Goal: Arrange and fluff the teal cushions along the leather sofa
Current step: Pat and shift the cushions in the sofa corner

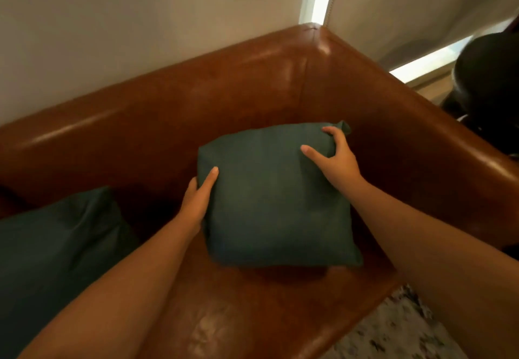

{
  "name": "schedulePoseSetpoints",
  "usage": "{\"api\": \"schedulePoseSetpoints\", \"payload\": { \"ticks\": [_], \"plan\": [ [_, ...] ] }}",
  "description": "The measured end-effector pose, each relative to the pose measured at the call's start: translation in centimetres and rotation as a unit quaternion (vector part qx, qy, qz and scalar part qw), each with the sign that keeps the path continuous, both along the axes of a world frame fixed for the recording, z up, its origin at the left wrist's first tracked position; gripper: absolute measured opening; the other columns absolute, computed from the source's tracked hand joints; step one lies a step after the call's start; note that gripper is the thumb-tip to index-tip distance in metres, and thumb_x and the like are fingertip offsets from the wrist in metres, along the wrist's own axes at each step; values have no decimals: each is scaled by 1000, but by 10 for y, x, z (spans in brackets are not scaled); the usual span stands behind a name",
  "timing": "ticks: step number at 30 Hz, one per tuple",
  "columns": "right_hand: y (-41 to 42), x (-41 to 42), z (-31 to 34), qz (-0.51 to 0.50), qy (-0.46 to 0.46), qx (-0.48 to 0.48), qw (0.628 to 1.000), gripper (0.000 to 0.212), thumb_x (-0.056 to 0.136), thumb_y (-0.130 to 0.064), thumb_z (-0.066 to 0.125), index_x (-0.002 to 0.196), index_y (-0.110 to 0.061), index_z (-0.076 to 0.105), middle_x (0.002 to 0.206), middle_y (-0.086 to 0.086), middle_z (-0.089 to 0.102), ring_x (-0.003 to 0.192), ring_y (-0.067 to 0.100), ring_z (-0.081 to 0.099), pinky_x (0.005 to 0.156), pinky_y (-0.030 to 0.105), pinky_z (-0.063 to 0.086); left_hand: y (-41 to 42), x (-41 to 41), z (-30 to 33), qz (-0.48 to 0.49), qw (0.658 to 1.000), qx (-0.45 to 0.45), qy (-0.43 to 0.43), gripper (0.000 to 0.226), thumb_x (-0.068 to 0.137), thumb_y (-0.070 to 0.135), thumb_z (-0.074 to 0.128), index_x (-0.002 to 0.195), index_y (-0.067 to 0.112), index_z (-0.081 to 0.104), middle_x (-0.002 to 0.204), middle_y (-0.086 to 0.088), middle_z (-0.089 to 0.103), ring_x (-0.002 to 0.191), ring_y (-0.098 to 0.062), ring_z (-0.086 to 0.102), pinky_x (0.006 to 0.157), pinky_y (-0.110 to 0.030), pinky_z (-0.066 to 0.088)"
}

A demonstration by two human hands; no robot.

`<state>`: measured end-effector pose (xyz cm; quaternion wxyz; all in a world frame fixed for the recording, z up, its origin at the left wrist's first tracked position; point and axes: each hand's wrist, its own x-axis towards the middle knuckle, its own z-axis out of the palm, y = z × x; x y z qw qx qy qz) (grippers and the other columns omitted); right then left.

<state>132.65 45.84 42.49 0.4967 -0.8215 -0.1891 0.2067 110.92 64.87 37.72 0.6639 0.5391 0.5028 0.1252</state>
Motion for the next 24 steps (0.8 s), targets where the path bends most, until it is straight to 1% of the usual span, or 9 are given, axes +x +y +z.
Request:
{"api": "schedulePoseSetpoints", "payload": {
  "ticks": [4, 9, 10, 12, 15, 18, 20, 22, 24],
  "plan": [
    [30, 14, 15, 55, -41, 25, 997, 58, 78, -50, 71, 127, -32, 46, 128, -6, 53, 114, 13, 55, 99, 37, 48, -15, -8, 2, 78, 995, 19, -54, 52, 76, 58, 66, 119, 34, 50, 118, 11, 61, 106, -13, 59, 95, -42, 48],
    [37, 23, 22, 97, -89, 58, 990, 52, 79, -42, 73, 124, -30, 49, 124, -9, 55, 114, 10, 55, 95, 26, 47, -34, -14, -1, 142, 983, 63, -99, 44, 81, 46, 67, 119, 32, 50, 121, 8, 60, 110, -11, 58, 96, -41, 48],
    [35, 23, 20, 100, -92, 60, 989, 52, 79, -40, 74, 123, -30, 49, 123, -10, 55, 113, 10, 55, 94, 26, 48, -38, -14, -1, 151, 981, 69, -103, 40, 82, 44, 66, 118, 32, 51, 120, 8, 60, 110, -11, 58, 96, -40, 48],
    [31, 22, 16, 111, -92, 61, 988, 51, 77, -40, 75, 121, -31, 50, 122, -10, 55, 113, 10, 55, 95, 32, 50, -41, -13, 0, 174, 977, 69, -103, 41, 83, 44, 66, 119, 31, 52, 119, 9, 61, 109, -11, 58, 96, -40, 48],
    [34, 18, 19, 133, -102, 63, 984, 51, 77, -41, 75, 121, -31, 51, 121, -11, 55, 112, 9, 56, 95, 38, 50, -47, -15, 2, 209, 971, 54, -102, 45, 83, 47, 65, 123, 33, 50, 121, 11, 59, 111, -11, 57, 99, -41, 47],
    [52, 9, 30, 144, -169, 71, 972, 49, 78, -47, 72, 119, -31, 52, 120, -14, 57, 111, 7, 56, 94, 37, 50, -47, -11, 7, 268, 954, 10, -134, 42, 83, 47, 64, 120, 37, 48, 120, 13, 59, 111, -10, 56, 101, -41, 45],
    [67, 1, 40, 163, -208, 73, 962, 49, 77, -51, 69, 119, -33, 52, 121, -14, 58, 112, 8, 56, 93, 36, 49, -56, -11, 5, 301, 941, -12, -157, 50, 78, 51, 65, 123, 39, 48, 123, 14, 58, 115, -11, 55, 100, -41, 45],
    [83, -8, 51, 194, -250, 65, 946, 48, 78, -53, 67, 119, -34, 52, 120, -13, 58, 112, 11, 56, 92, 34, 49, -65, -13, 0, 320, 928, -46, -183, 60, 72, 57, 67, 127, 41, 48, 129, 13, 57, 117, -13, 55, 100, -44, 45],
    [101, -19, 61, 238, -316, 62, 916, 46, 78, -53, 65, 118, -33, 54, 114, -10, 60, 108, 15, 57, 87, 35, 50, -74, -2, 4, 342, 916, -93, -188, 65, 72, 64, 66, 129, 39, 50, 131, 6, 58, 115, -18, 58, 95, -47, 49]
  ]
}}
